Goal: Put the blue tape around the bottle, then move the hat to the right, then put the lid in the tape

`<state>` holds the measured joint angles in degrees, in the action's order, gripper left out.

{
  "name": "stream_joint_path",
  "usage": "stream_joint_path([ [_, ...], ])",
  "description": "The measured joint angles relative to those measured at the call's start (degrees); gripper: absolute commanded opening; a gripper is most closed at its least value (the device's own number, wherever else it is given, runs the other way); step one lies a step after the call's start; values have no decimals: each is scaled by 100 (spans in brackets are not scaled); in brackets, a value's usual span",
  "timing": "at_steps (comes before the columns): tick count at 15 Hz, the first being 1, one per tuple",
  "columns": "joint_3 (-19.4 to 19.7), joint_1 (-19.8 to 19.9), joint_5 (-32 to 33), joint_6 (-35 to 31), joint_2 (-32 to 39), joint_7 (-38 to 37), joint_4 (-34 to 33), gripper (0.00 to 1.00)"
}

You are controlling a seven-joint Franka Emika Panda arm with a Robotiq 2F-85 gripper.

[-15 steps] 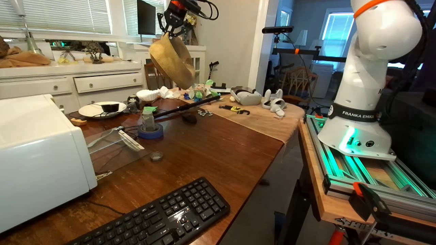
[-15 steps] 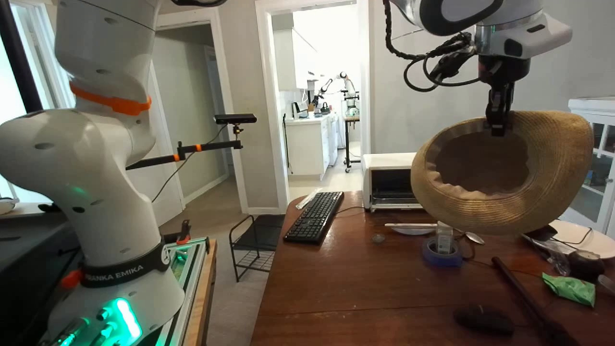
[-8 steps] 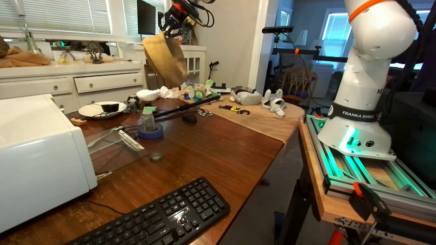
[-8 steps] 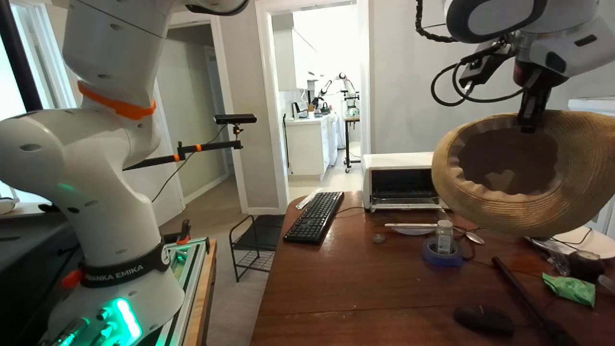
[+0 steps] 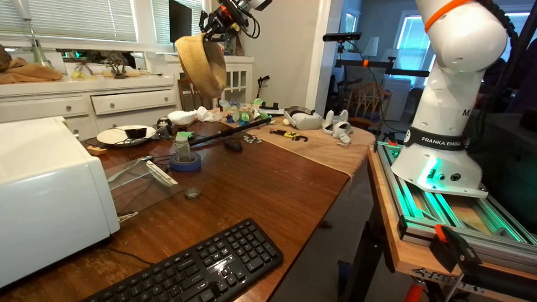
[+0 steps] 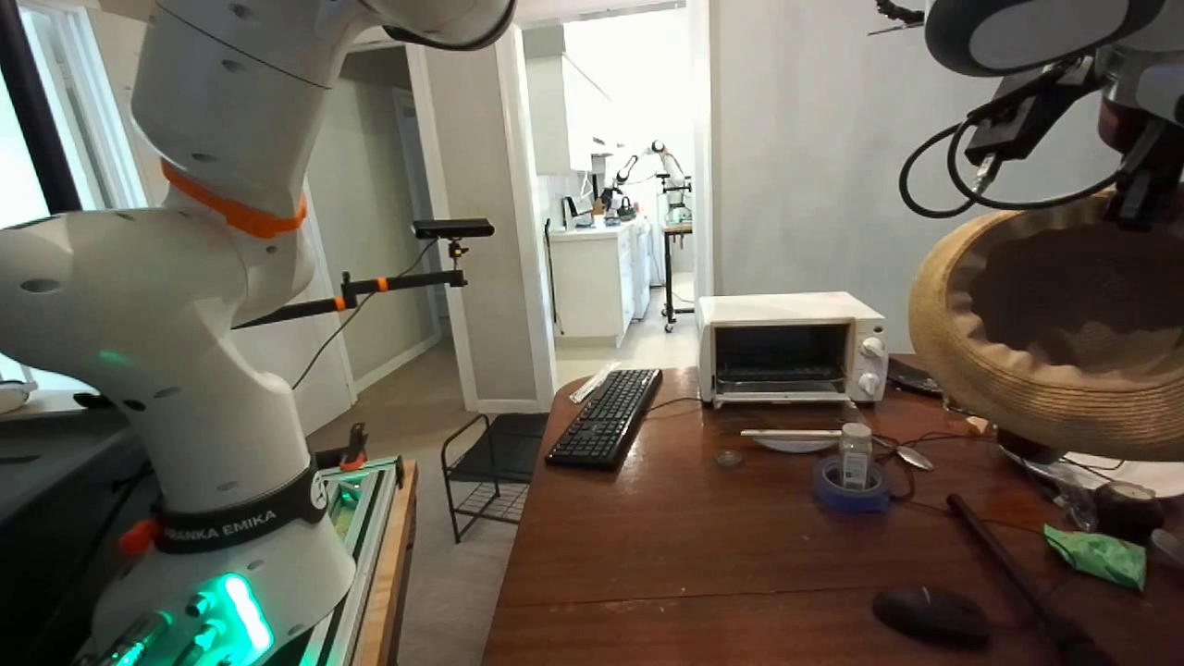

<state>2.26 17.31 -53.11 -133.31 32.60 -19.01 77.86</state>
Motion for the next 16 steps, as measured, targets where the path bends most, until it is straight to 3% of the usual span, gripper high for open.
stream_joint_path([
  [3,-3,-12,-26,-29,5,-18,-1,11],
  [4,-4,-12,-28,-29,5,-19,-1,3],
  [6,15,-24,-29,-69,10,-20,0,3],
  [11,-86,-83,-783,-1716,447,68,-276,3],
  [13,-100,-81,-1085,-2070,718,-79,-558,36],
  [16,-144,-60,-1493,-2558,1046,-338,-921,59],
])
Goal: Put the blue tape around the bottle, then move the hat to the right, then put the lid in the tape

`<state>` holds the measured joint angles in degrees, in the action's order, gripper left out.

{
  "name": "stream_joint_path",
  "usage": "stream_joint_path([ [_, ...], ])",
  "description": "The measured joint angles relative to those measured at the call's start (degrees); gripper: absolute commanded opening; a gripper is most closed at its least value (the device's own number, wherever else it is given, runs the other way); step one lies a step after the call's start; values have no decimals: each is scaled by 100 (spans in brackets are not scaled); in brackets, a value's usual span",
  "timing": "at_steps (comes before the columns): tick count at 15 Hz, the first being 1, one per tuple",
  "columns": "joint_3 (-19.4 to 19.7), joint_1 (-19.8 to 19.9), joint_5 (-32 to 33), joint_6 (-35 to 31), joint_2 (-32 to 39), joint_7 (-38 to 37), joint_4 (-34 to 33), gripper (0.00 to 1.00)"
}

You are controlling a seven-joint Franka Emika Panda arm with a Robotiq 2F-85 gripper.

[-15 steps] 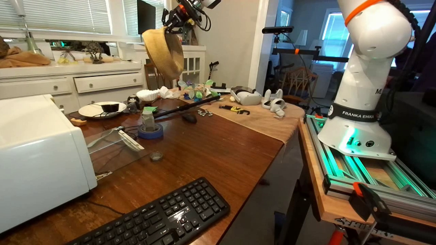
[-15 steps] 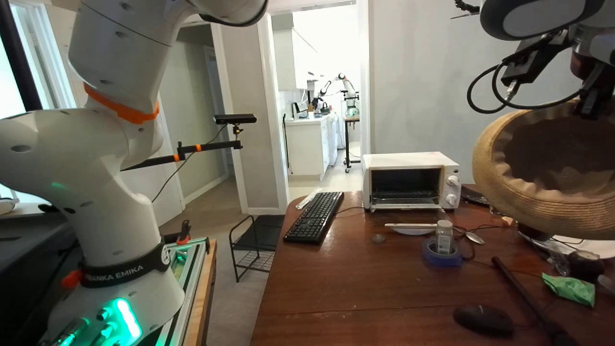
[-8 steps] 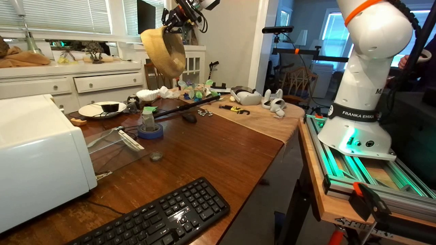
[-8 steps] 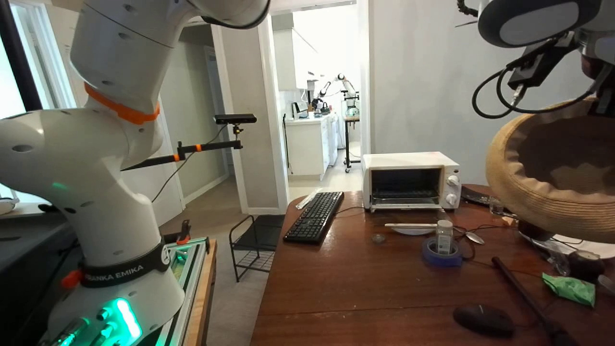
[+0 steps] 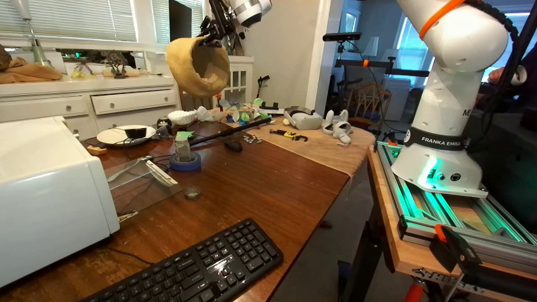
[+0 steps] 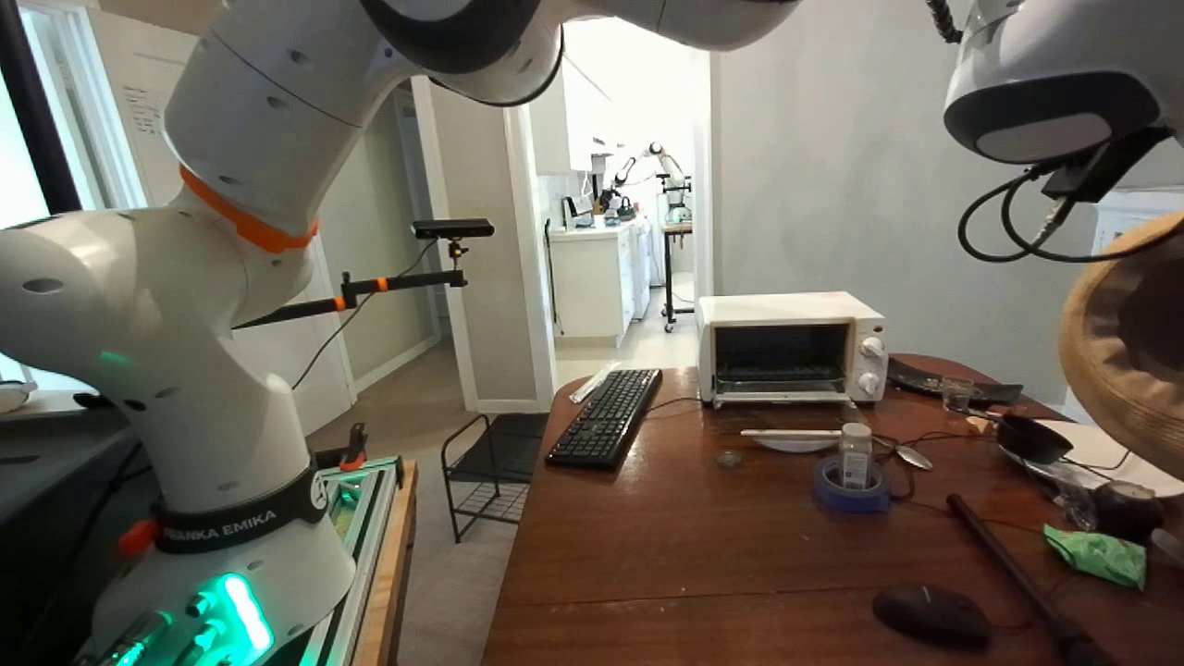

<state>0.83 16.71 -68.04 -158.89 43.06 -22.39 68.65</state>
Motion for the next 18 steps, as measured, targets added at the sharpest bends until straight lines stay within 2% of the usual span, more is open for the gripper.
stream_joint_path([
  [4,-99,14,-468,-740,380,-289,-549,90],
  [6,-188,19,-664,-1214,590,-273,-957,100],
  [9,-310,9,-711,-1829,957,128,-1707,100],
  [11,-231,-19,-562,-2018,1176,434,-2070,100],
  [18,273,61,793,-2583,1864,625,-2706,100],
])
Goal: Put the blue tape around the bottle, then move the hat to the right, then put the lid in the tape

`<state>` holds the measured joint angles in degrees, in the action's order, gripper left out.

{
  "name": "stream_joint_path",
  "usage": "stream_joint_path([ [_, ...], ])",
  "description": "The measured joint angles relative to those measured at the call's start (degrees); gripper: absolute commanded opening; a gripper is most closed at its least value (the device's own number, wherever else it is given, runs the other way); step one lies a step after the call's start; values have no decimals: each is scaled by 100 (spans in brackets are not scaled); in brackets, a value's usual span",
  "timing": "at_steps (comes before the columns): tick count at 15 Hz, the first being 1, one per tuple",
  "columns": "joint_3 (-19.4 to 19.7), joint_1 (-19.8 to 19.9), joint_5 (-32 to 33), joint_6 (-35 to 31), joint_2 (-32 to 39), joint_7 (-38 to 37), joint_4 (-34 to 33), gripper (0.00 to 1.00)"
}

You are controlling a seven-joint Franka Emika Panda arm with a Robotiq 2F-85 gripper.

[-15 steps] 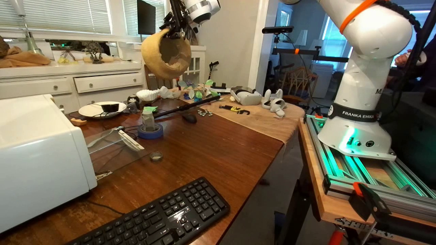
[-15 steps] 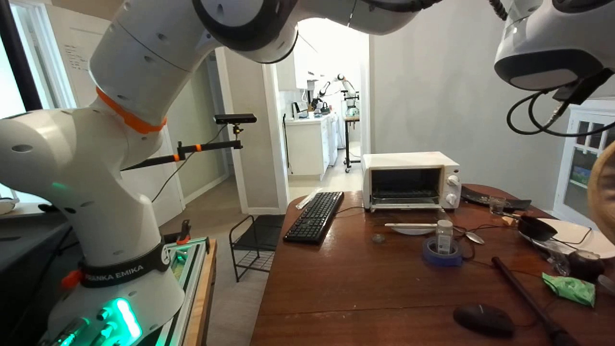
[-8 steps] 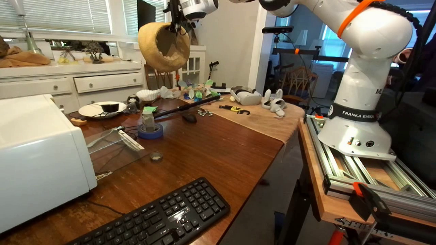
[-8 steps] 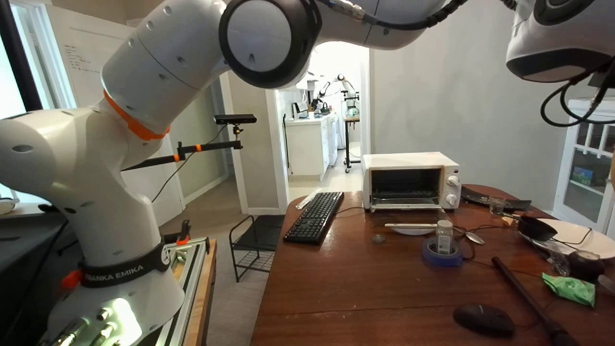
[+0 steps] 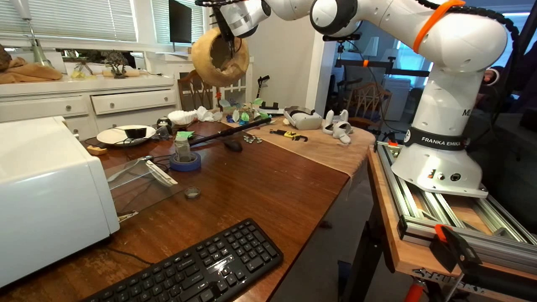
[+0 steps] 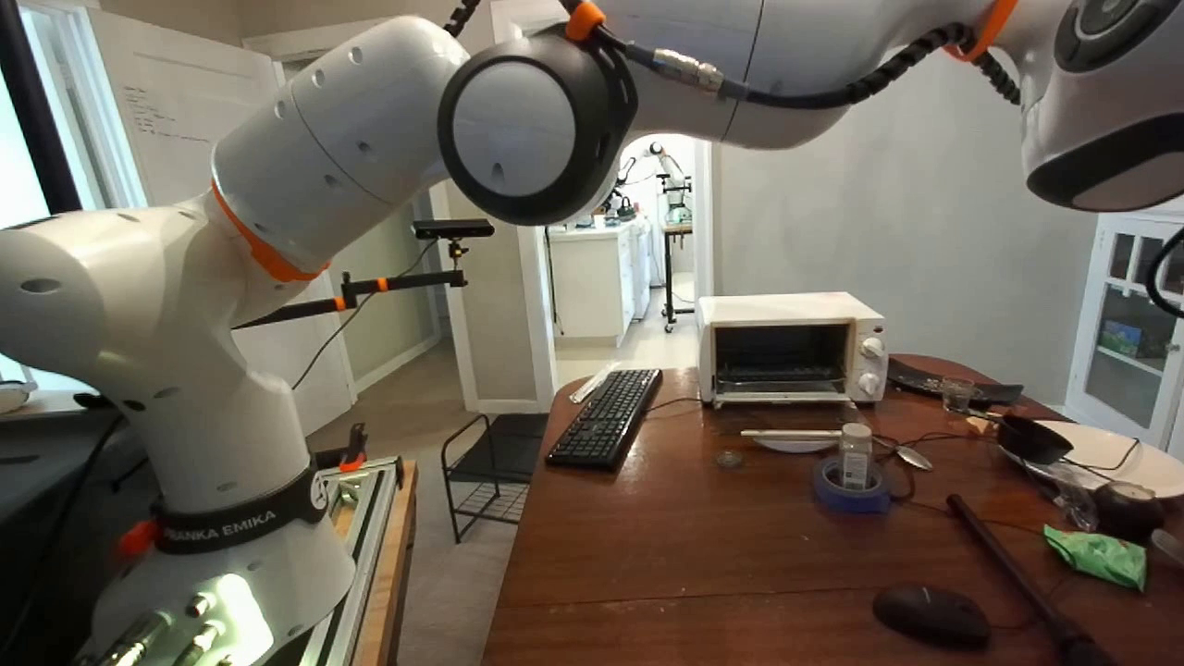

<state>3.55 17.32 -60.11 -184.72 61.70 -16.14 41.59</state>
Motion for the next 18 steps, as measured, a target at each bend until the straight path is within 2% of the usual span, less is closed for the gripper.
stream_joint_path([
  [4,451,-37,340,-788,577,4,-332,100],
  [9,883,-65,443,-2181,1299,-234,-678,100],
  [13,10,111,445,-3148,1477,122,-716,100],
  [18,-949,184,-222,-3465,1436,1085,-702,100],
])
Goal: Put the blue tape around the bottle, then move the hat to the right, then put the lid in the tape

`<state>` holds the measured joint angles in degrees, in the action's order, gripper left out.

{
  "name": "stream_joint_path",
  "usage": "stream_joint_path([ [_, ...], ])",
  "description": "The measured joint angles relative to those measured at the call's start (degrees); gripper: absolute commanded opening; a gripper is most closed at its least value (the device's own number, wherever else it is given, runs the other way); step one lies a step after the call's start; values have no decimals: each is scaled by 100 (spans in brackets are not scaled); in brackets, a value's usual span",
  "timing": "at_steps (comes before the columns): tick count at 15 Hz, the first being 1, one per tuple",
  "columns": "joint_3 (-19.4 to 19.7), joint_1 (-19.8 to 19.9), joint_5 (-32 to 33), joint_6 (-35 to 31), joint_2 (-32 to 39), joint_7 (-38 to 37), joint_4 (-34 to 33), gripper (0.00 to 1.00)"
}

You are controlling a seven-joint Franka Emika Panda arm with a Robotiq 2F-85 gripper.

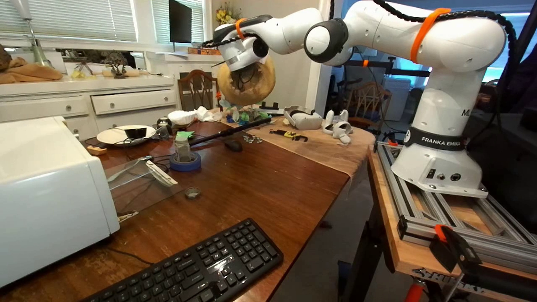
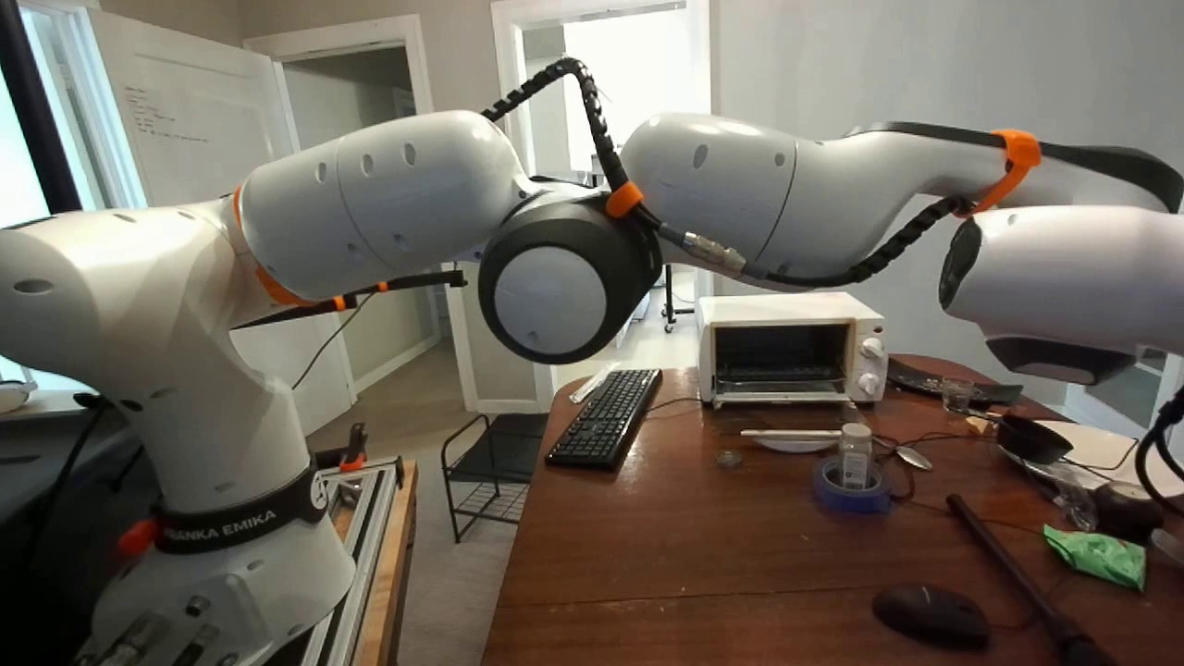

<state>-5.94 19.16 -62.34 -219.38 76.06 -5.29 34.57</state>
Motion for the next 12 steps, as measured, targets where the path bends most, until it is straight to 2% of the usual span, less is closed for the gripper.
stream_joint_path([
  [6,-433,-31,-218,9,32,84,-5,100],
  [12,-494,-80,-218,36,279,26,2,100],
])
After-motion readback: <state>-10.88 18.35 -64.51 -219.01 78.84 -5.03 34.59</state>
